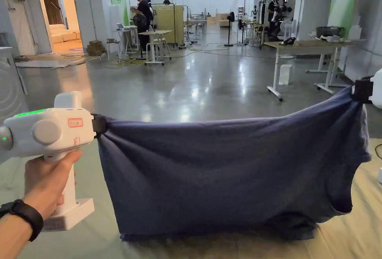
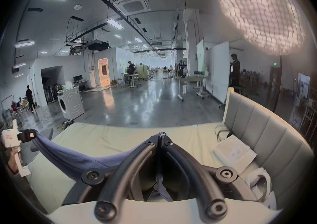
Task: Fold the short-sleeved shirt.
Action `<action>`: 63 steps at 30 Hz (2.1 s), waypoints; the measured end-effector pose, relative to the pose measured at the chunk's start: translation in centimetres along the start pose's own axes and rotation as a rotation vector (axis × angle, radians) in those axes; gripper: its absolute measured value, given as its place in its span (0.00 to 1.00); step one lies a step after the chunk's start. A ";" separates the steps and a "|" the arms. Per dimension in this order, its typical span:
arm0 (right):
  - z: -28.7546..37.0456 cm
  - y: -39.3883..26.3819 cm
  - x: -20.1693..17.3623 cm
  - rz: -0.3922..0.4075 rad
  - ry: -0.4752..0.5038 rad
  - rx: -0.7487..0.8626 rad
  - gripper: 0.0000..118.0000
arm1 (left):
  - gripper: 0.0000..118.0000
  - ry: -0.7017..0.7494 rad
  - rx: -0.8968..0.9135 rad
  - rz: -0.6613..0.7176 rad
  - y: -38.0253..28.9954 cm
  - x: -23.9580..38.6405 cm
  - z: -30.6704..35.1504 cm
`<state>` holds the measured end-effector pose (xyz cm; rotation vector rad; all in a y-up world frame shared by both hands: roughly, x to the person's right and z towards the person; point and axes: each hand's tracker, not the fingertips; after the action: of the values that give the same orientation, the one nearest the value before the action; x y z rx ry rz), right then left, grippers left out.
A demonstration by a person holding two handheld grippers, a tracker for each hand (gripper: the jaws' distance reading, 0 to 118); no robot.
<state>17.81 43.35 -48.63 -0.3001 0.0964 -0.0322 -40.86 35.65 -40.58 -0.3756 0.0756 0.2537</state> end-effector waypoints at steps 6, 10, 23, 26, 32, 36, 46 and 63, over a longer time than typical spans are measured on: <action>6.1 -8.9 1.7 -0.015 0.031 -0.018 0.02 | 0.05 -0.127 0.026 0.267 -7.5 -3.2 4.6; 11.0 -15.2 3.5 -0.024 0.037 -0.027 0.02 | 0.05 -0.119 -0.001 0.113 -12.2 -3.1 9.5; 23.4 -33.8 6.7 -0.185 0.036 -0.225 0.02 | 0.05 -0.145 -0.248 0.002 -29.9 -4.5 18.4; 24.0 -36.6 7.3 -0.149 0.024 -0.305 0.02 | 0.05 -0.165 -0.273 -0.043 -32.3 -5.3 18.9; 23.5 -40.1 8.3 -0.125 0.066 -0.373 0.02 | 0.05 -0.172 -0.368 -0.171 -34.4 -6.3 19.2; 23.3 -41.2 7.7 -0.074 0.054 -0.423 0.02 | 0.05 -0.172 -0.394 -0.167 -35.4 -6.6 18.9; 23.7 -44.0 9.3 -0.128 0.005 -0.414 0.34 | 0.64 -0.132 -0.457 -0.162 -36.8 -7.2 18.5; 33.1 -32.2 0.9 -0.164 -0.003 0.011 0.62 | 0.67 0.011 0.076 -0.213 -25.7 7.0 31.6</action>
<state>21.46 22.30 -7.71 -0.2963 0.0683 -0.1949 -26.61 25.92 -3.06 -0.3062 0.0552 0.0380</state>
